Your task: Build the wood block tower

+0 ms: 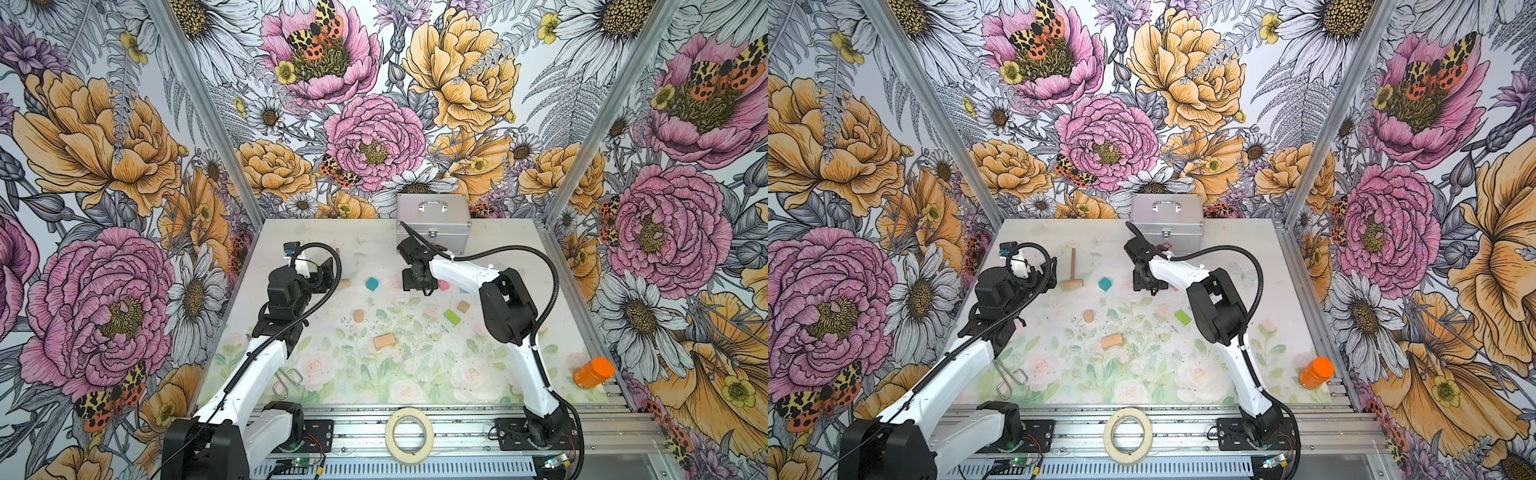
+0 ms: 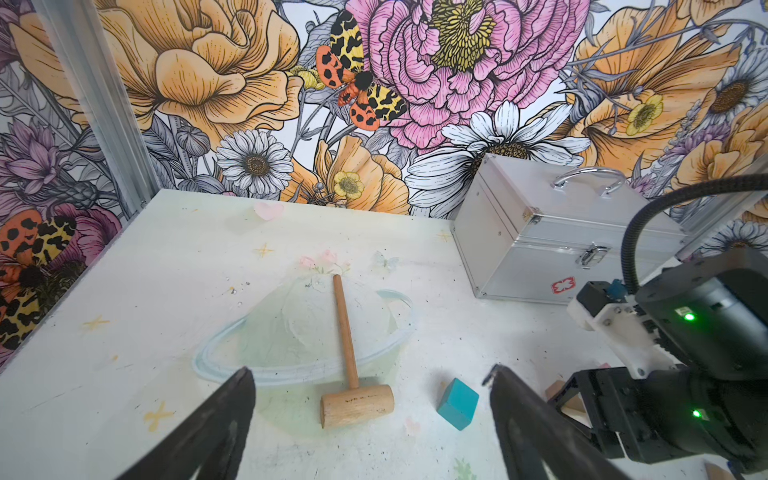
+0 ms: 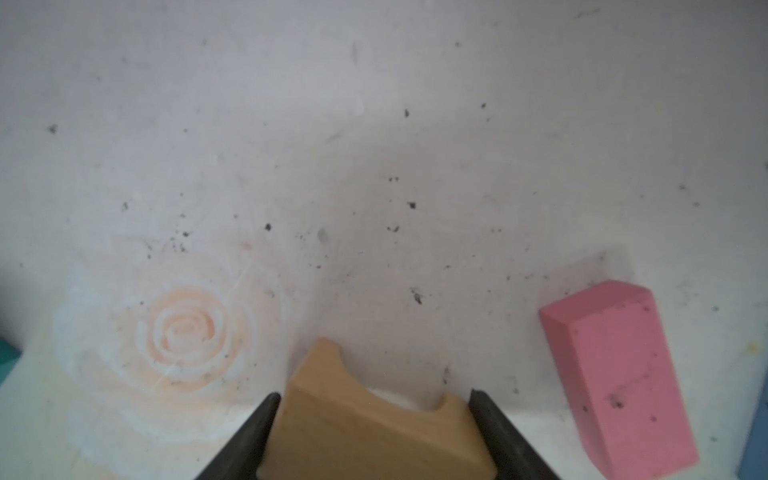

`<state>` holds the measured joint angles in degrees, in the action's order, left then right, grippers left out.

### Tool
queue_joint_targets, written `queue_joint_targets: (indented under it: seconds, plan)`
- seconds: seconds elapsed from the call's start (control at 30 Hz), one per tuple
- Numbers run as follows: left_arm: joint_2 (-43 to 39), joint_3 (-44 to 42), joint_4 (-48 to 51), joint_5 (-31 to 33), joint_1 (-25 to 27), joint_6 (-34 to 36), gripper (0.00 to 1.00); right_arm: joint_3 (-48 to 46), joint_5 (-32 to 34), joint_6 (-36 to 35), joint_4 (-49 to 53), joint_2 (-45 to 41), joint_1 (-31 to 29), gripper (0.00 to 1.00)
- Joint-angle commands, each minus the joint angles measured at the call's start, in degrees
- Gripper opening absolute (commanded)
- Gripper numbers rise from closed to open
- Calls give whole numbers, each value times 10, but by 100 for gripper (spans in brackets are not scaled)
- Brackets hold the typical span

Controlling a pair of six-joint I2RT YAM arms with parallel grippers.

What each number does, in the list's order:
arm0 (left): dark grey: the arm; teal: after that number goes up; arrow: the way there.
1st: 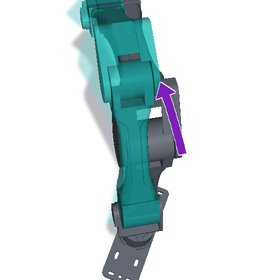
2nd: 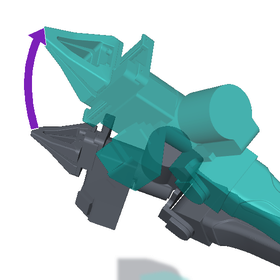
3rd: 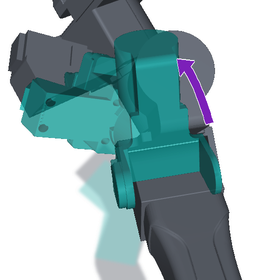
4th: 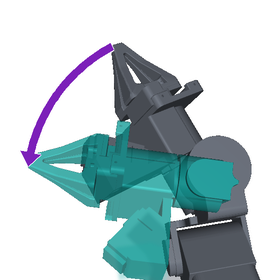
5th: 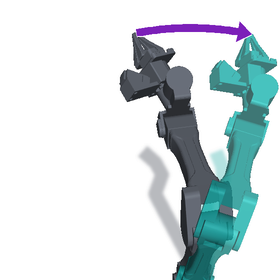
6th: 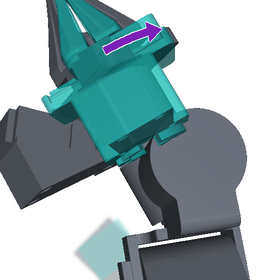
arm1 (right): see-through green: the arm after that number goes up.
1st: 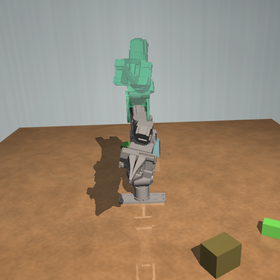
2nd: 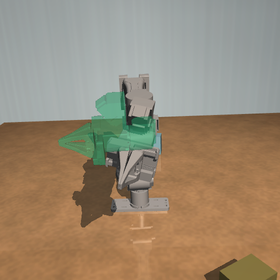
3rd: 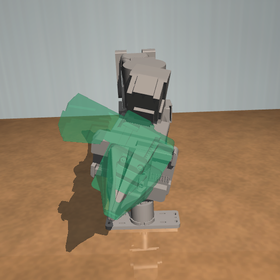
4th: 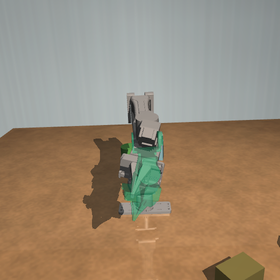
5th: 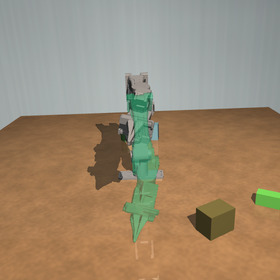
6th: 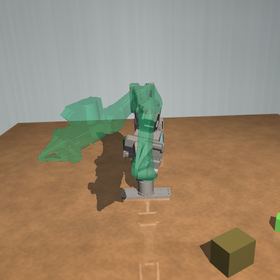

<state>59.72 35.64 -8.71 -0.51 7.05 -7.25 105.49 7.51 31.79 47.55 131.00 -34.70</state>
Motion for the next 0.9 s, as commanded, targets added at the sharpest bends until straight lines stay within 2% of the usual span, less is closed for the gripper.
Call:
queue_joint_targets:
  seconds: [0.0,0.27,0.53,0.67,0.87]
  plan:
    - [2,23,7,-21,6,-10,89,-19,-47,-72,14,-32,-6,26]
    - [-6,31,22,-15,29,-19,87,-79,-42,-90,-25,-74,-11,25]
    - [-19,35,35,-8,49,-27,87,-117,-39,-72,-67,-91,-15,28]
    - [-24,33,40,-1,57,-25,87,-126,-34,-72,-79,-94,-17,35]
    - [-29,34,43,5,66,-22,86,-143,-35,-76,-96,-107,-20,51]
